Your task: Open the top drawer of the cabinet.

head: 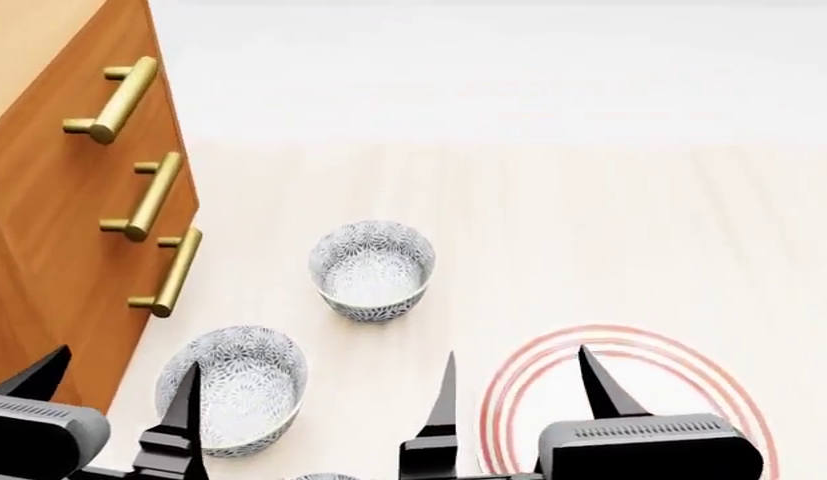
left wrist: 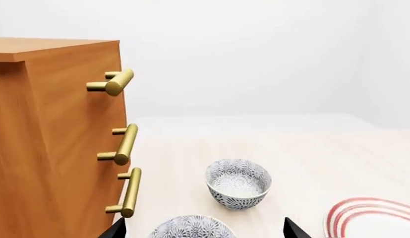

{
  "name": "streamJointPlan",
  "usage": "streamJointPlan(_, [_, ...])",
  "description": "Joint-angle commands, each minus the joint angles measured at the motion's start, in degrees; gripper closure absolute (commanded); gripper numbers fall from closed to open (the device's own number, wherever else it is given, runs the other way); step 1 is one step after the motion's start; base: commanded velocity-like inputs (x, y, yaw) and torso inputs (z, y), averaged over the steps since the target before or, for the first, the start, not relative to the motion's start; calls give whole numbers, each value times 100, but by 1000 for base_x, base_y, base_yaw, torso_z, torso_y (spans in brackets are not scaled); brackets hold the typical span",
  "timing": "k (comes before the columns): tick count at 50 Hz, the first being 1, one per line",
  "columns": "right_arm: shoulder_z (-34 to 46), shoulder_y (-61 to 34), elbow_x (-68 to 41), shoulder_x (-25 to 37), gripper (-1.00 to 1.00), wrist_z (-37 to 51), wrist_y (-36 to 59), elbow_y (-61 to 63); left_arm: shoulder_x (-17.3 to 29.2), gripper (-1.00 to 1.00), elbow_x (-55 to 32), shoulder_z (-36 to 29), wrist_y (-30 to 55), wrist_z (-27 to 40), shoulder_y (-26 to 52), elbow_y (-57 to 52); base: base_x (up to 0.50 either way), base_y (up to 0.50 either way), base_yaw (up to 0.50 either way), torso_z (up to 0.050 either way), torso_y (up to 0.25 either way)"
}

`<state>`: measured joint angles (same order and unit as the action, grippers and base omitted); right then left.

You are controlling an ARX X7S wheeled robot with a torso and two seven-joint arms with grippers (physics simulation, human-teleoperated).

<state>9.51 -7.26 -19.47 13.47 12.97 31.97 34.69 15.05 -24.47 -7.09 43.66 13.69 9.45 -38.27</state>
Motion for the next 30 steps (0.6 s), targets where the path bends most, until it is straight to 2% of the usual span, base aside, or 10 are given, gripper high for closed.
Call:
streamJointPlan(1, [64,24,11,40,-100,29,-24,18,49,-100,-34,6,18,36,-9,-41,480,0,0,0,0])
streamJointPlan(28, [140,27,-22,112,-100,9,-188,-114,159,-100,16,-171,-45,34,47,105,499,0,0,0,1])
streamJointPlan(29, [137,29,-13,111,-100,22,-197,-128,226,-100,112,-262,-98,6,60,114,234,0,0,0,0])
streamJointPlan(30, [170,10,15,137,-100,48,-113,-129,773,-100,971,-1122,-435,78,202,167,0,0,0,0,0])
